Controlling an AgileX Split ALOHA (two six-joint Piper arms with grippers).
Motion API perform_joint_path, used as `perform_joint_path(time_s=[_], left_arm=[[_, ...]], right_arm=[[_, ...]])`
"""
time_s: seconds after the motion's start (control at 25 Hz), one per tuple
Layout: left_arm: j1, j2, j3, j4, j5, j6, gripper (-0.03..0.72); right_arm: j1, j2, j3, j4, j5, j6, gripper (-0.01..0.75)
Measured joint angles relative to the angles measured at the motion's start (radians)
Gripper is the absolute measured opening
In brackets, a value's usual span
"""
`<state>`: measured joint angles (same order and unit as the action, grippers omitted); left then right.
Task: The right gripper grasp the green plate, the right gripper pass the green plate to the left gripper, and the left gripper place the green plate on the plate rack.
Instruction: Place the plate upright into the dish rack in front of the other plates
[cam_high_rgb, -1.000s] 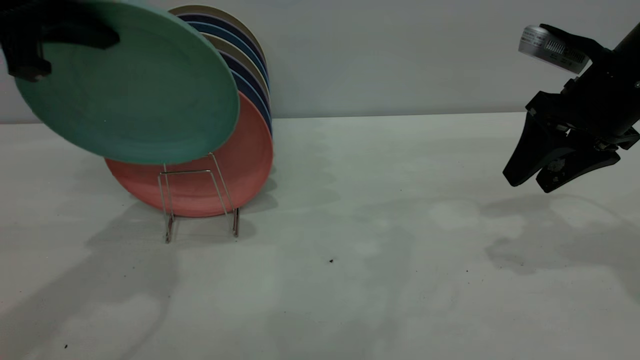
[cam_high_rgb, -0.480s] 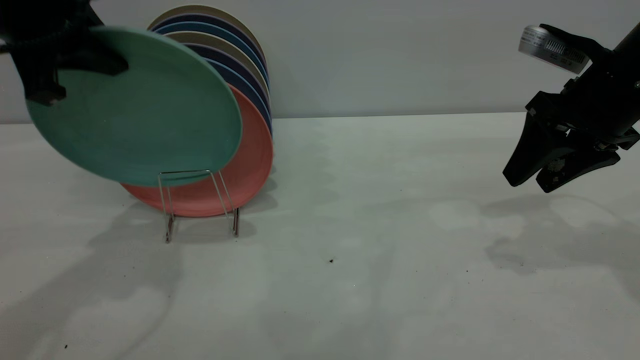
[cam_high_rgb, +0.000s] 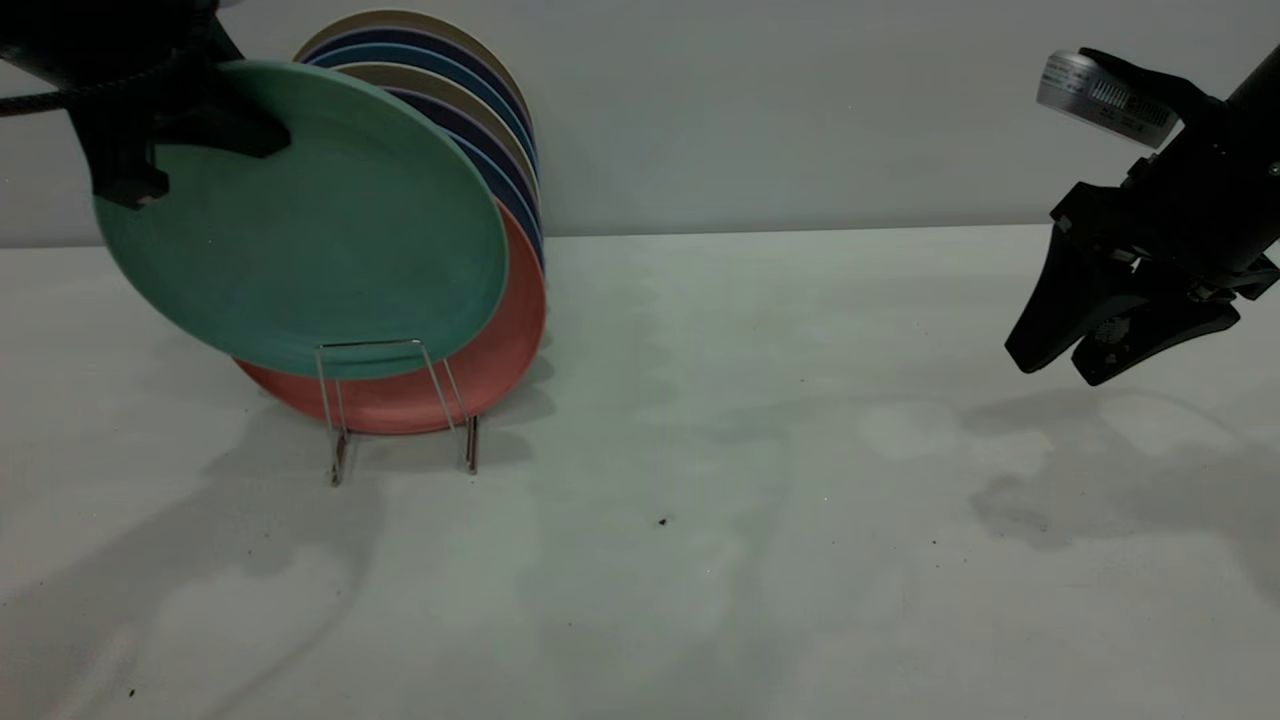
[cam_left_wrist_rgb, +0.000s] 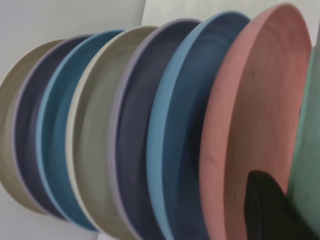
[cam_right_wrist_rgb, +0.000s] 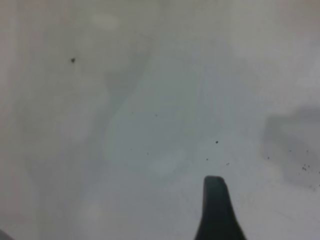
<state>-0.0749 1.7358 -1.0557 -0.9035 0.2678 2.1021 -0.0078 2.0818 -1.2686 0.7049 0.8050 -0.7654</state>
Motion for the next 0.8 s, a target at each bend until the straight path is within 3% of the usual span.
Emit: perform_joint_path(time_s=[0.8], left_arm=[[0.0,0.123,-0.033,-0.01,-0.012,0.0,0.118]], right_arm=[[0.0,0.0,0.0,0.002,0.001,0.001,0.533]])
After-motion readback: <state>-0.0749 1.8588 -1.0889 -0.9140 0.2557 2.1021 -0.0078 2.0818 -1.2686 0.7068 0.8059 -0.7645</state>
